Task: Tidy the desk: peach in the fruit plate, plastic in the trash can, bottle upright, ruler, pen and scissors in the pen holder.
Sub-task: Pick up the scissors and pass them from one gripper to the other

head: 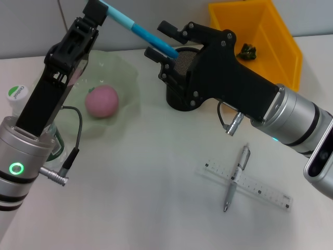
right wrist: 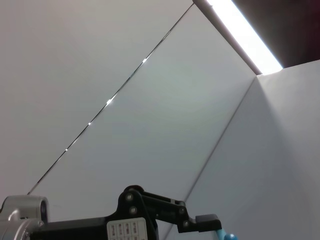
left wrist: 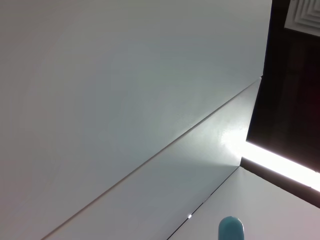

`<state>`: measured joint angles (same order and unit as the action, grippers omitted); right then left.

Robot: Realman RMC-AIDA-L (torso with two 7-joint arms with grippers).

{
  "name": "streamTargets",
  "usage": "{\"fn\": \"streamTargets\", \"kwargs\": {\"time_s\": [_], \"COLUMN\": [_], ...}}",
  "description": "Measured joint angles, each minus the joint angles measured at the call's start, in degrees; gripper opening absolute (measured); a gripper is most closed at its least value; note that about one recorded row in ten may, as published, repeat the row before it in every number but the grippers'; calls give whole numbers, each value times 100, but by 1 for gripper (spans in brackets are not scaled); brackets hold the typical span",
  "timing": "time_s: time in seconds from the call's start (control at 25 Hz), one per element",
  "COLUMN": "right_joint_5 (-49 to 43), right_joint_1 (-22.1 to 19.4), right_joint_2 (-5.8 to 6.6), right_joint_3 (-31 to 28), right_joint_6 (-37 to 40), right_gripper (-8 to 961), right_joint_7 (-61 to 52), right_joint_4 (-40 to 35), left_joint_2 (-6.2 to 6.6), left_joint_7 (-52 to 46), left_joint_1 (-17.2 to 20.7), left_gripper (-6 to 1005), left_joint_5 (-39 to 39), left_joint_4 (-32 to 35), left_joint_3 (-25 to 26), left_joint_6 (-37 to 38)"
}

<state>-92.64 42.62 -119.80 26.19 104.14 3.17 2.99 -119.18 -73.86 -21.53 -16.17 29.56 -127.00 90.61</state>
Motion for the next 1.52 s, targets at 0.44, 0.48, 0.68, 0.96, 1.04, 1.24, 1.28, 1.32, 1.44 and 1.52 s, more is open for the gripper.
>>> {"fn": "streamTargets", "kwargs": {"time_s": [0.44, 0.48, 0.68, 0.96, 1.04, 1.24, 1.28, 1.32, 1.44, 1.52], "right_joint_5": [0, 0, 0, 0, 0, 0, 0, 0, -1, -1], "right_joint_1": [8, 8, 17, 18, 18, 18, 18, 18, 17, 14], "right_joint_2": [0, 0, 0, 0, 0, 0, 0, 0, 1, 1], "right_joint_3": [0, 0, 0, 0, 0, 0, 0, 0, -1, -1], "right_joint_6": [0, 0, 0, 1, 1, 0, 1, 1, 1, 1], "right_gripper": [288, 283, 260, 183, 178, 165, 162, 159, 145, 128], "right_joint_7": [0, 0, 0, 0, 0, 0, 0, 0, 0, 0], "right_joint_4": [0, 0, -1, 0, -1, -1, 0, -1, -1, -1], "left_joint_2": [0, 0, 0, 0, 0, 0, 0, 0, 0, 0], "left_joint_7": [12, 12, 12, 12, 12, 12, 12, 12, 13, 32], "left_joint_1": [-2, -4, -7, -9, -7, -15, -18, -22, -28, -28], "left_gripper": [341, 342, 345, 348, 349, 352, 352, 353, 354, 355], "left_joint_5": [0, 0, 0, 0, 0, 0, 0, 0, -1, 0], "left_joint_4": [7, 6, 6, 6, 6, 6, 6, 6, 6, 5], "left_joint_3": [-1, 0, -1, 0, -1, -1, -2, -4, -6, -8], "left_joint_6": [0, 0, 0, 8, 10, 10, 9, 10, 10, 13]}}
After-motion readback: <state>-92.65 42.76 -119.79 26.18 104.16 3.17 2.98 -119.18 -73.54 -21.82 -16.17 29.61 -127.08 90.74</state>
